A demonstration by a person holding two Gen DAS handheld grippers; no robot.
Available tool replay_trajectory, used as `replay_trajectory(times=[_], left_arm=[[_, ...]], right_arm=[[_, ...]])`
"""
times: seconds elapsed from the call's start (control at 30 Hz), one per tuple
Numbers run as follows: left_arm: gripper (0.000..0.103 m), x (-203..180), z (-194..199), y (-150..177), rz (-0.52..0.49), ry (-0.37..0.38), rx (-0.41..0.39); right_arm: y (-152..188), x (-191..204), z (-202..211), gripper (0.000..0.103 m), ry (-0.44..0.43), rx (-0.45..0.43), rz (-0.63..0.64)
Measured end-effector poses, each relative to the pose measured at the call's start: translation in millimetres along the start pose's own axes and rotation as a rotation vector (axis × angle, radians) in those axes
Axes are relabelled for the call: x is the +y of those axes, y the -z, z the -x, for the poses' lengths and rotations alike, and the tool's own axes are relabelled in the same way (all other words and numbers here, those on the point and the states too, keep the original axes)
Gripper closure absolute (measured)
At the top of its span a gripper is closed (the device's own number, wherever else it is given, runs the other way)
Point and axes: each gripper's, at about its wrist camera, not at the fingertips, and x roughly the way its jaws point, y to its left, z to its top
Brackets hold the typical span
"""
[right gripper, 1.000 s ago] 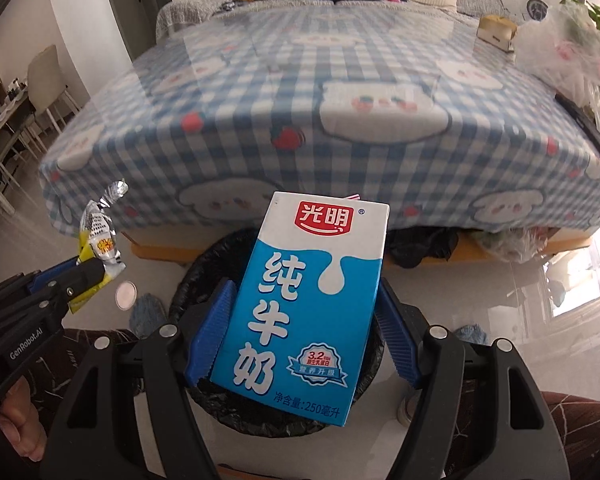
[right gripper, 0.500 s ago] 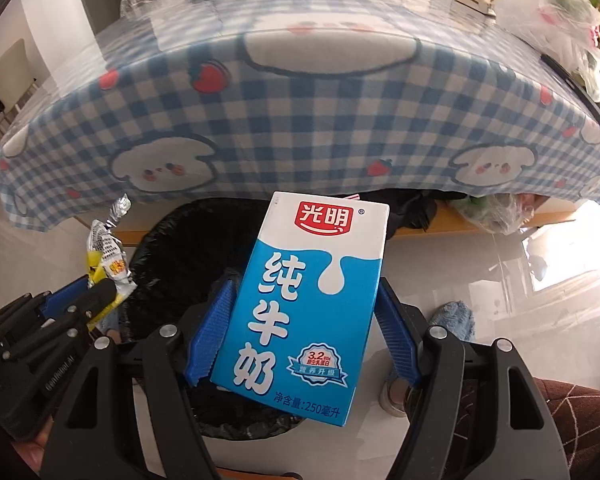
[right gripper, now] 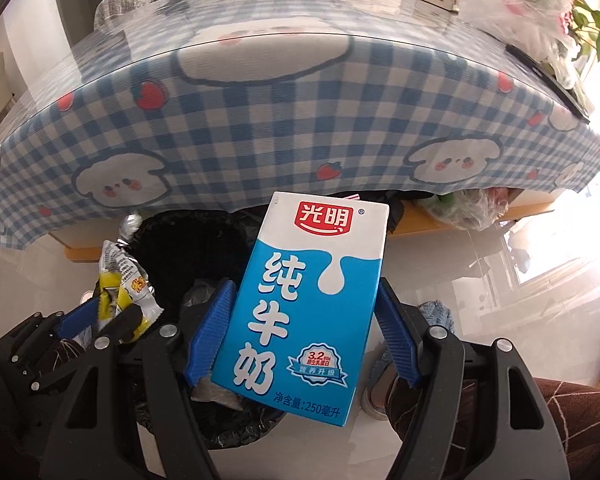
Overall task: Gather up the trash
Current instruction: 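Open the left tool to drop the wrapper while the right tool releases the carton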
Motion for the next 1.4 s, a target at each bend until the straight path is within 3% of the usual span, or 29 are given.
replay_trajectory(times=[0.17, 0.33, 1.03, 1.4], left_arm=[[0.018, 3.0, 2.5, -1.4, 0.013, -0.02, -0.034], [0.006, 14.8, 8.3, -4.5, 0.014, -0.049, -0.065], [0.006, 91.2, 25.3, -0.7, 0.145, -0.067, -0.044], [0.006, 101.8, 29.5, 4.6, 0.147, -0.095, -0.042]], right_arm=[[3.7, -0.3, -3.8, 0.036, -0.011, 0.0, -0.015], [8.9, 1.9, -14.2, 0.036, -0.047, 0.007, -0.032], [18.9, 61.5, -40.2, 0.036, -0.12, 0.048, 0.068], [16.3, 82.3, -42.8, 0.034, -0.166, 0.058, 0.091]])
